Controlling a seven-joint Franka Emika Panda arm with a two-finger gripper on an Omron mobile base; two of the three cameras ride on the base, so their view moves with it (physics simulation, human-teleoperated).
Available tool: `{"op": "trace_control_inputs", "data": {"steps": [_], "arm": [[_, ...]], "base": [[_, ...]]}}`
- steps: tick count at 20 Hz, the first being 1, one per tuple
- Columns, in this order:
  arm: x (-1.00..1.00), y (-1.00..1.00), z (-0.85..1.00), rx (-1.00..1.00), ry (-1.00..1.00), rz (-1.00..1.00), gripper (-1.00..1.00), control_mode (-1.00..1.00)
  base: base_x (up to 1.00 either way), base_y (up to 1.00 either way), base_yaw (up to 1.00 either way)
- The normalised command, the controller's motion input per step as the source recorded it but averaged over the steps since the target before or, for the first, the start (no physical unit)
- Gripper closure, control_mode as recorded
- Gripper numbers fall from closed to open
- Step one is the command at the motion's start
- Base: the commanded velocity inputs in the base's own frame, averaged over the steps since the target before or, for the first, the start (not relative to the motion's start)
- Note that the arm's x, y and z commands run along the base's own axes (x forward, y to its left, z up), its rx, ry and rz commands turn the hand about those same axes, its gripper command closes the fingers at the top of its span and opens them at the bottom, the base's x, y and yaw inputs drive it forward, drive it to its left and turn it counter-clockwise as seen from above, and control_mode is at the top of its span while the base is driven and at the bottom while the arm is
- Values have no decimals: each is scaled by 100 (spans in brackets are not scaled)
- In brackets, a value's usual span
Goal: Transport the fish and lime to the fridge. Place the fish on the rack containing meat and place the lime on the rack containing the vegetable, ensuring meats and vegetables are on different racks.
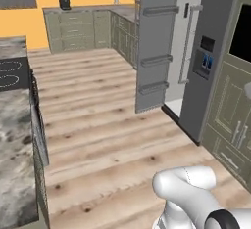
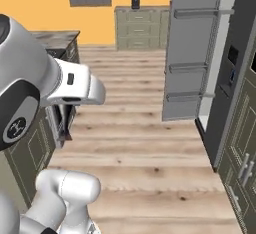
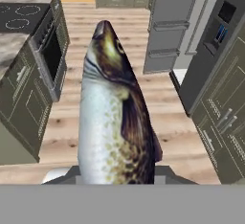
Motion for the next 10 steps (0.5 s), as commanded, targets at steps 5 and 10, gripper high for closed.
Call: {"op": "trace_control_inputs", "data": {"steps": [5,10], "arm": [[0,0,0,0,0,0,100,100],[0,0,0,0,0,0,100,100]], "base": [[100,-55,-6],[100,-3,-23]]}}
